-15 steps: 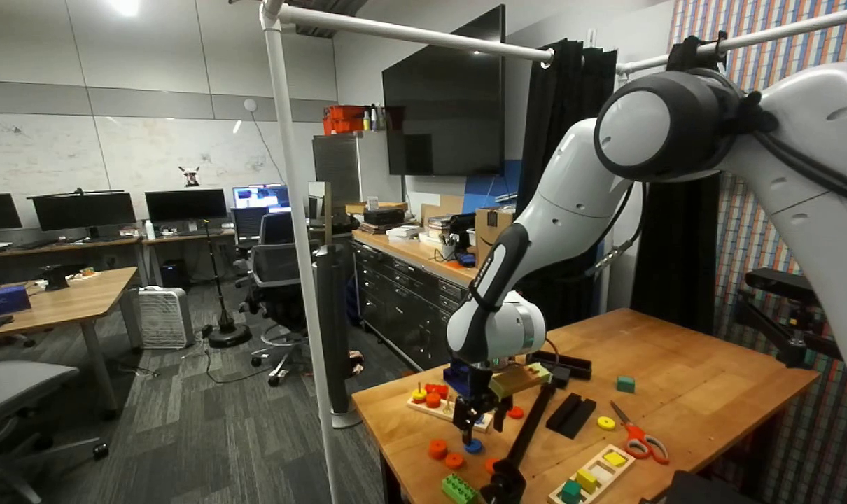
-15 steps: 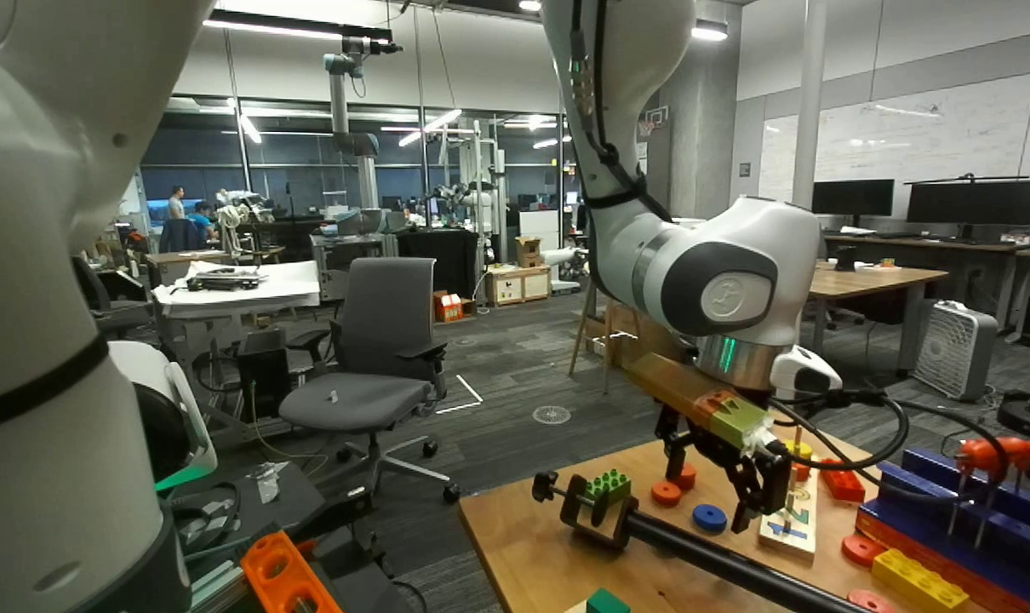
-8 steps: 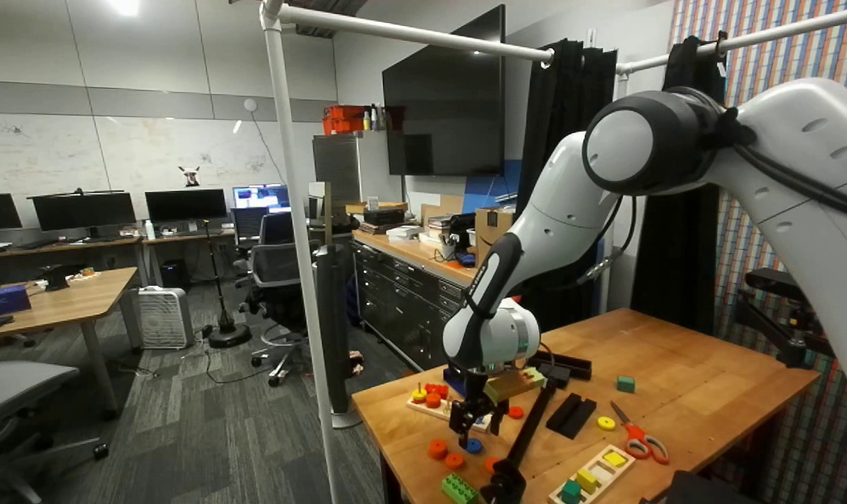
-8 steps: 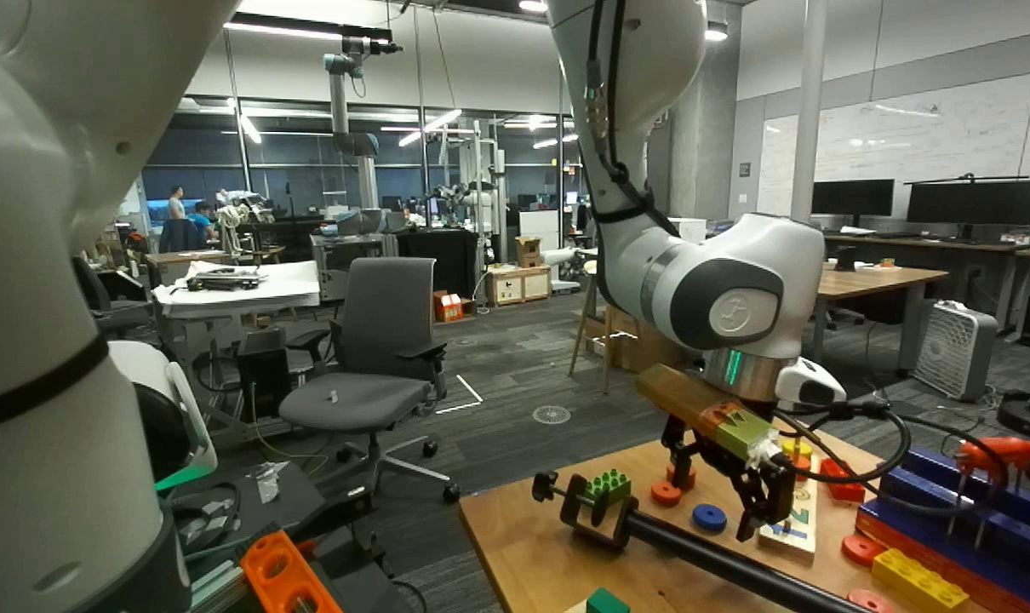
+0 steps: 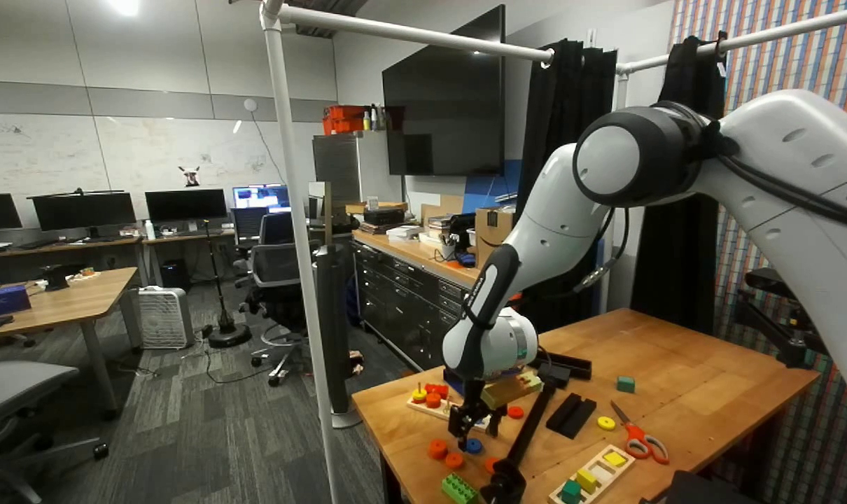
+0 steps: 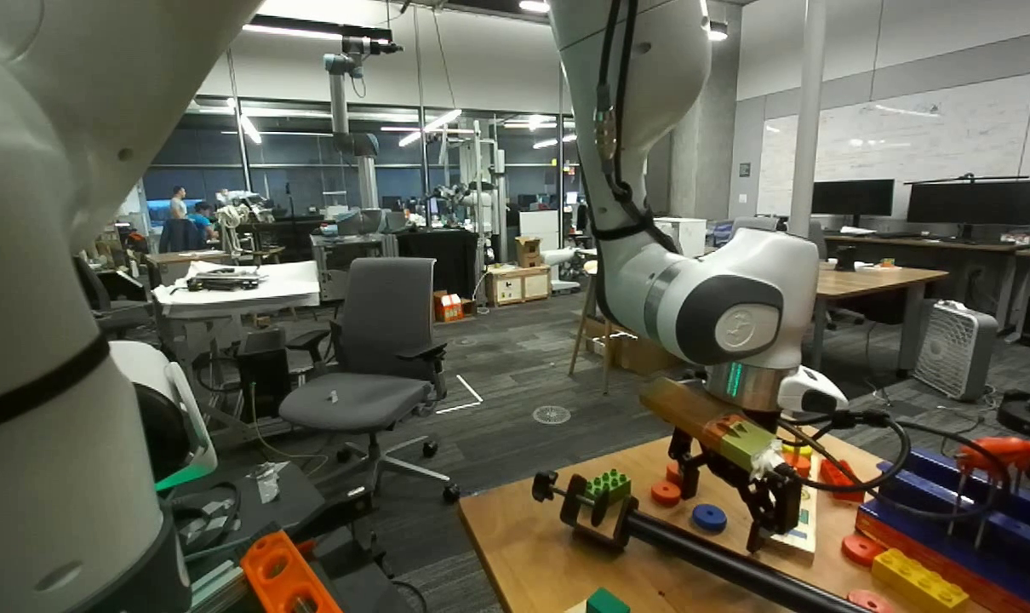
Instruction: Put the blue circle on the wooden object.
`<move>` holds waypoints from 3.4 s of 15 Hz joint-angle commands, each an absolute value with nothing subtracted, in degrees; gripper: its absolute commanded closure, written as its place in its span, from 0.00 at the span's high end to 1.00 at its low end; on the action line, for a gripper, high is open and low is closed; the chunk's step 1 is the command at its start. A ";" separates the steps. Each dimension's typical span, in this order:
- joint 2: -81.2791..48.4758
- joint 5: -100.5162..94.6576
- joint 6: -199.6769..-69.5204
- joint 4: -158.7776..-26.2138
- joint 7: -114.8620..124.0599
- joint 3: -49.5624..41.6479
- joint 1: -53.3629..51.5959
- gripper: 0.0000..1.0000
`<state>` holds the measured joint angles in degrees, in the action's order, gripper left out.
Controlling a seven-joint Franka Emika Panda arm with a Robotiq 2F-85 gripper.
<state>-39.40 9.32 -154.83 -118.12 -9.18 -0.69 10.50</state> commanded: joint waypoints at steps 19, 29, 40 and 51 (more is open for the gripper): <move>-39.87 4.57 -158.10 -116.83 -2.96 -3.88 6.67 0.19; -31.13 -3.38 -158.19 -118.37 6.77 -11.97 -1.98 0.19; -33.73 -5.82 -154.97 -115.16 9.96 -13.29 -1.99 0.19; -40.19 -4.14 -149.93 -106.92 8.71 -11.44 1.38 0.19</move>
